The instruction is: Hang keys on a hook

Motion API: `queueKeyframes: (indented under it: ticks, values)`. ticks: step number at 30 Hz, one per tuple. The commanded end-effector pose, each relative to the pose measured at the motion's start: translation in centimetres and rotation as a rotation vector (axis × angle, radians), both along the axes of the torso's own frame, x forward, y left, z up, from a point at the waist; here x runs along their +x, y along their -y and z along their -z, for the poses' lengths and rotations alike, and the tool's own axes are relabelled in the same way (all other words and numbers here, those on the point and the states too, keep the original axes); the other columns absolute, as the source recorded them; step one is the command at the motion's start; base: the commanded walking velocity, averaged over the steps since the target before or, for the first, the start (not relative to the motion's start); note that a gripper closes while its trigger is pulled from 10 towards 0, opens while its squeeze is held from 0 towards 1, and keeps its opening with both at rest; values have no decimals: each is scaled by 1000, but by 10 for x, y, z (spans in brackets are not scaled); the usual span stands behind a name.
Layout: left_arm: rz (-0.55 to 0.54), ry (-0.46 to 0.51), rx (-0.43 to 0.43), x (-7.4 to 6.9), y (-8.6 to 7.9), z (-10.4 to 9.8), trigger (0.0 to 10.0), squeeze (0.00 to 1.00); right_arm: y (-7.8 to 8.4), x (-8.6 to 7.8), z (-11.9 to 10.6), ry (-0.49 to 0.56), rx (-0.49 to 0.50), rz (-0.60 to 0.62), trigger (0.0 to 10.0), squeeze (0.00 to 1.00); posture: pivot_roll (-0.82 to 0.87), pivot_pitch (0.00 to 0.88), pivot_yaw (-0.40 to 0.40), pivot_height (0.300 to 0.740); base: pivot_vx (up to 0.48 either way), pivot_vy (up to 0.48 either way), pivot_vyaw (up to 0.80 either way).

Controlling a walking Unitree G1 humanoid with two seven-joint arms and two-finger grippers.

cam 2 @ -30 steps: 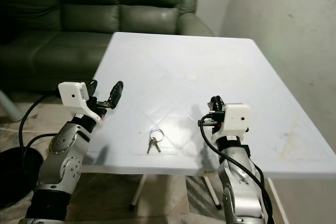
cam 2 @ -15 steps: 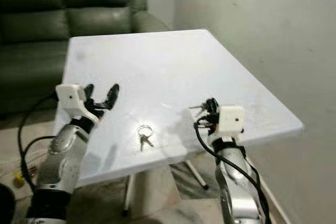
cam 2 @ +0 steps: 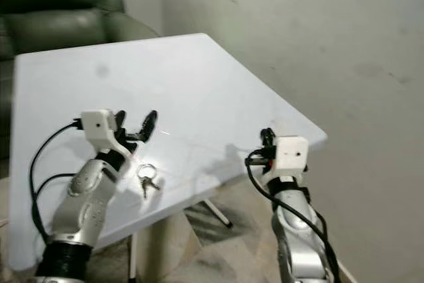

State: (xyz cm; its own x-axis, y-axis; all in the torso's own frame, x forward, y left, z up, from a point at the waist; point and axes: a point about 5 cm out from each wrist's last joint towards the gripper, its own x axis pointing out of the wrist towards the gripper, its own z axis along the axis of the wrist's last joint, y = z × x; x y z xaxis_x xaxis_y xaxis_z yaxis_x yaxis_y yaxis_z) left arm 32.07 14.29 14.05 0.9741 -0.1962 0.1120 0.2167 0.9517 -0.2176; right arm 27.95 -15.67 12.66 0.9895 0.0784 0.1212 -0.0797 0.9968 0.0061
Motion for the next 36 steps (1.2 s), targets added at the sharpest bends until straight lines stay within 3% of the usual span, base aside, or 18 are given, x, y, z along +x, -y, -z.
queueKeyframes:
  ticks: [1, 36]
  values:
    - [30, 0, 8, 0, 10, 0, 10000, 0, 7, 0, -3, 8, -12, 22, 10000, 0, 46, 0, -47, 740, 0, 0, -775]
    - [24, -34, 43, -4, 16, 5, 10000, 0, 11, -1, -3, 4, -13, 57, 10000, 0, 50, 0, -44, 740, 0, 0, -777]
